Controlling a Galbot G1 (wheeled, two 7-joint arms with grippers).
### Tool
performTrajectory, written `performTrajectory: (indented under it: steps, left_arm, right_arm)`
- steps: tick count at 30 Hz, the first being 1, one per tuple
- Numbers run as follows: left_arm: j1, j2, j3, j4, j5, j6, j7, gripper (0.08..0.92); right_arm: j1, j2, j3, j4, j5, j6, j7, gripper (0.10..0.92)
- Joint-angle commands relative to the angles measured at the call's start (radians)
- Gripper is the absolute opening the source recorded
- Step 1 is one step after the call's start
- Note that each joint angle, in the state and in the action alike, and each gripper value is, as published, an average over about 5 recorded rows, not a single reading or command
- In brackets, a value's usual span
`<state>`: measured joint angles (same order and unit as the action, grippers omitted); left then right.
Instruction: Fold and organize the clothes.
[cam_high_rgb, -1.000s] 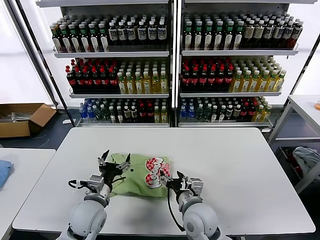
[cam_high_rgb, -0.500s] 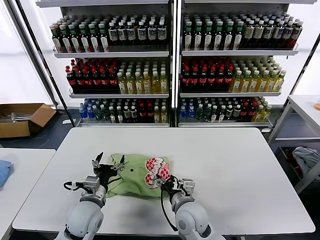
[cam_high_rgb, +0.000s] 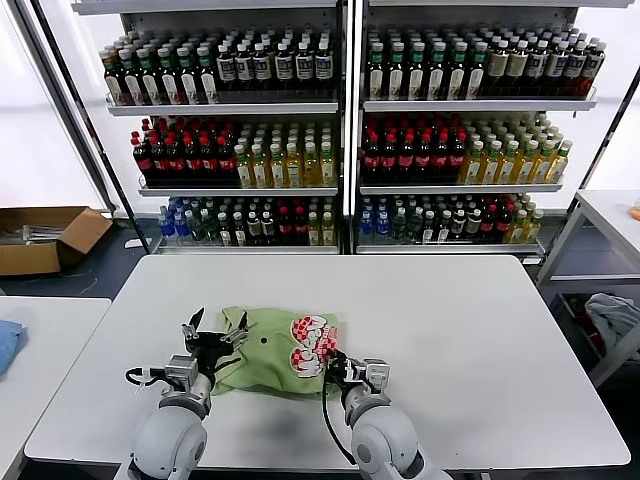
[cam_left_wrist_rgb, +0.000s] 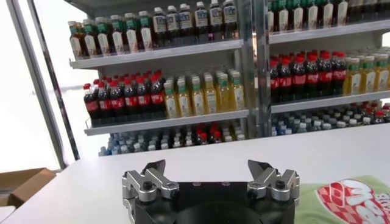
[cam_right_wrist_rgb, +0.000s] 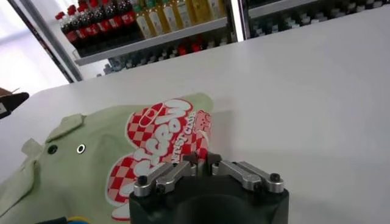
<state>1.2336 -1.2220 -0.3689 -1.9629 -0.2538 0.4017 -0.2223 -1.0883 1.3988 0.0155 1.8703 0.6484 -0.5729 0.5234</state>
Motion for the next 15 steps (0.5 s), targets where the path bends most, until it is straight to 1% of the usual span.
performTrajectory:
  steps: [1,3,5,10,15]
  left_arm:
    - [0.003,-0.004,-0.004,-0.001,-0.002,0.001,-0.004,0.823]
    - [0.001,-0.006,-0.004,0.0,-0.002,0.001,-0.005,0.823]
    - [-0.003,-0.007,-0.004,0.0,-0.002,0.001,-0.005,0.823]
    - [-0.004,-0.007,-0.003,-0.001,-0.003,0.001,-0.005,0.823]
    - [0.002,-0.02,0.0,-0.008,-0.003,0.001,-0.006,0.823]
  right_arm:
    - [-0.002,-0.055,0.017,0.04,-0.038,-0.004,-0.004,0.164]
    - [-0.005,-0.068,0.024,0.043,-0.037,-0.004,-0.009,0.122]
    - [-0.01,-0.069,0.023,0.038,-0.041,-0.004,-0.014,0.106]
    - [-0.023,-0.078,0.035,0.049,-0.066,-0.005,-0.011,0.106]
    - [-0.054,-0.218,0.13,0.13,-0.016,-0.005,-0.017,0.106]
